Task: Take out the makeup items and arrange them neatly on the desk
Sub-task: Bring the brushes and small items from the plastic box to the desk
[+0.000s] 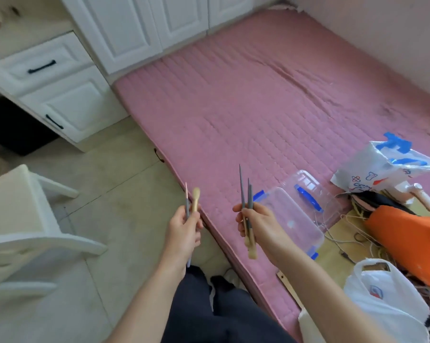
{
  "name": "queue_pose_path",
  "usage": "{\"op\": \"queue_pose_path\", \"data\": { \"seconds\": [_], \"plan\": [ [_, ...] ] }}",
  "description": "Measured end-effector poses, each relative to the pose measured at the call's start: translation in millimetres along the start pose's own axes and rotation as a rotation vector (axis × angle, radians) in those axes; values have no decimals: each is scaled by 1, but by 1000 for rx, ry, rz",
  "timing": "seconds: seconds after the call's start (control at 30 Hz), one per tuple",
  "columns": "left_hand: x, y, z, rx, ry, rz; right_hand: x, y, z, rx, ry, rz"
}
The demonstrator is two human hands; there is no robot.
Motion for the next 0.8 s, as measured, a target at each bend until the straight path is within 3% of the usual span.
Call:
{"op": "queue_pose_path", "data": {
  "seconds": [0.33, 0.8],
  "plan": [
    [132, 2, 14, -7, 268, 245, -138, -15, -49, 66, 261, -190],
    [333, -54, 73, -63, 308, 416, -339, -37, -101, 138, 316, -352]
  ]
}}
Point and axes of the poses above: each hand's wrist, its own y-axis away from the middle knuckle, its own x-axis out of the back of the hand, z = x × y, the point moved 9 cm from there along -y, towards the middle knuckle, and after that the axes turned 7 degrees about y, right-handed, at the moved point
